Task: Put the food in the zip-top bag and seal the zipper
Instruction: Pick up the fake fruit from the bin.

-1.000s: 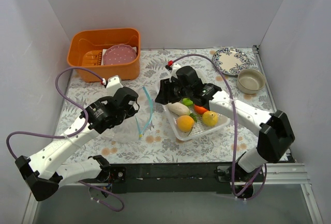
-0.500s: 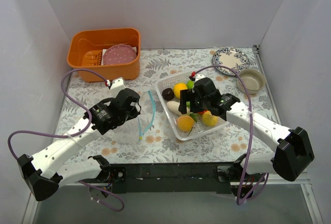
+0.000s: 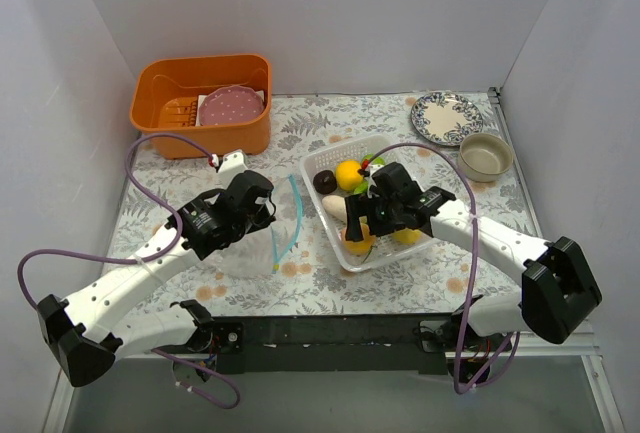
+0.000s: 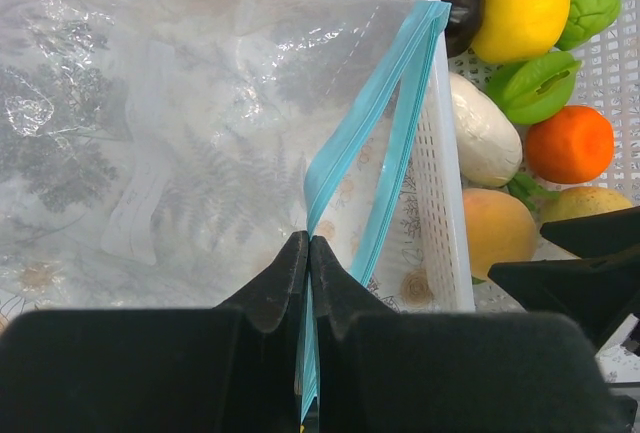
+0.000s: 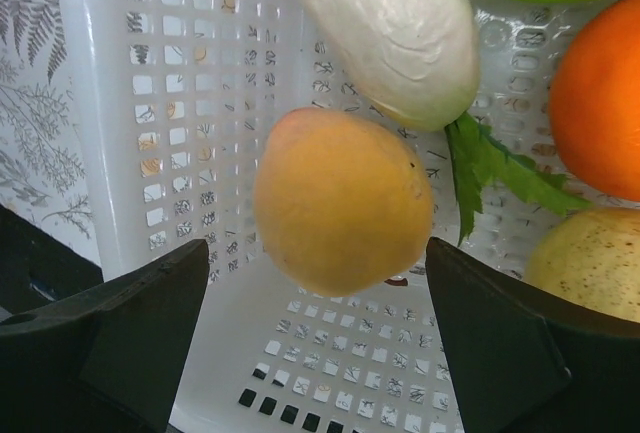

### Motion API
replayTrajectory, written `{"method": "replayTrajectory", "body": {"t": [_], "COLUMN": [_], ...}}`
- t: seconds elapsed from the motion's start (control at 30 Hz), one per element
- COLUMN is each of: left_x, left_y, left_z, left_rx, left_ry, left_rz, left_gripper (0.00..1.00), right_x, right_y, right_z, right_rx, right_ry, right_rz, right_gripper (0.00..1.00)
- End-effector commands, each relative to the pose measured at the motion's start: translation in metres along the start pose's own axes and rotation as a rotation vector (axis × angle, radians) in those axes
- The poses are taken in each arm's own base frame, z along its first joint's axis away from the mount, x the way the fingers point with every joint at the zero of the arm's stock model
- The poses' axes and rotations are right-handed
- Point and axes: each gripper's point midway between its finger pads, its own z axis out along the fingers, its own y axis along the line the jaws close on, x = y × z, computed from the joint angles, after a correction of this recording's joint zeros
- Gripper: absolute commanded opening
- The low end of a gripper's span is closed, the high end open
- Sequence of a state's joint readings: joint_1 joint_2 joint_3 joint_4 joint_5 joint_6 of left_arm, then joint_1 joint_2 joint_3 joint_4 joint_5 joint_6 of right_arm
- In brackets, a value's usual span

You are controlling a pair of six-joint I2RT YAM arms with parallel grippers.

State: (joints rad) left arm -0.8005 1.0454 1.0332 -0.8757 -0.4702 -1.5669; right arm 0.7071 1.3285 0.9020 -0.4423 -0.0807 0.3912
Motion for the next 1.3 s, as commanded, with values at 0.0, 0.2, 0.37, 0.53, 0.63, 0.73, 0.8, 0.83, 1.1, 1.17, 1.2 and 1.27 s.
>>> {"method": "replayTrajectory", "body": {"t": [0.0, 0.2, 0.37, 0.53, 0.63, 0.73, 0.8, 0.83, 1.1, 1.17, 1.2, 1.27], "left_x": [-0.001, 0.001, 0.002, 0.004, 0.004, 0.004, 0.005, 0.005, 0.005, 0.005, 0.005, 0.006], "left_y": [-0.003, -0.003, -0.003, -0.003, -0.003, -0.003, -0.003, -0.003, -0.004, -0.003, -0.005, -0.007], "left_z": [-0.001, 0.000, -0.001, -0.001, -0.001, -0.001, 0.000, 0.000, 0.000, 0.000, 0.000, 0.000], "left_rx": [0.018, 0.018, 0.023, 0.030, 0.028, 0.030, 0.027, 0.028, 0.033, 0.033, 0.039, 0.049], "left_ry": [-0.007, 0.003, 0.005, 0.010, 0.012, 0.013, 0.013, 0.012, 0.012, 0.013, 0.012, 0.018], "left_rz": [0.001, -0.003, -0.010, -0.014, -0.019, -0.018, -0.019, -0.018, -0.020, -0.022, -0.027, -0.027], "left_gripper": [0.00, 0.00, 0.00, 0.00, 0.00, 0.00, 0.00, 0.00, 0.00, 0.00, 0.00, 0.00], "right_x": [0.004, 0.013, 0.015, 0.011, 0.006, 0.003, 0.000, 0.000, -0.029, -0.038, -0.043, -0.052], "right_y": [0.005, -0.002, -0.005, -0.007, -0.004, -0.001, 0.001, 0.002, 0.009, 0.014, 0.020, 0.028], "right_z": [0.010, 0.025, 0.032, 0.033, 0.028, 0.021, 0.015, 0.013, -0.024, -0.032, -0.038, -0.045], "right_rx": [-0.052, -0.030, -0.019, -0.004, -0.018, -0.030, -0.037, -0.039, -0.034, -0.053, -0.077, -0.114], "right_ry": [0.012, 0.049, 0.038, 0.027, 0.004, -0.019, -0.041, -0.046, -0.206, -0.248, -0.271, -0.307], "right_rz": [-0.040, -0.026, -0.015, -0.015, -0.017, -0.015, -0.011, -0.004, 0.050, 0.060, 0.071, 0.078], "right_gripper": [0.96, 0.96, 0.96, 0.76, 0.55, 0.37, 0.33, 0.33, 0.27, 0.27, 0.25, 0.25]}}
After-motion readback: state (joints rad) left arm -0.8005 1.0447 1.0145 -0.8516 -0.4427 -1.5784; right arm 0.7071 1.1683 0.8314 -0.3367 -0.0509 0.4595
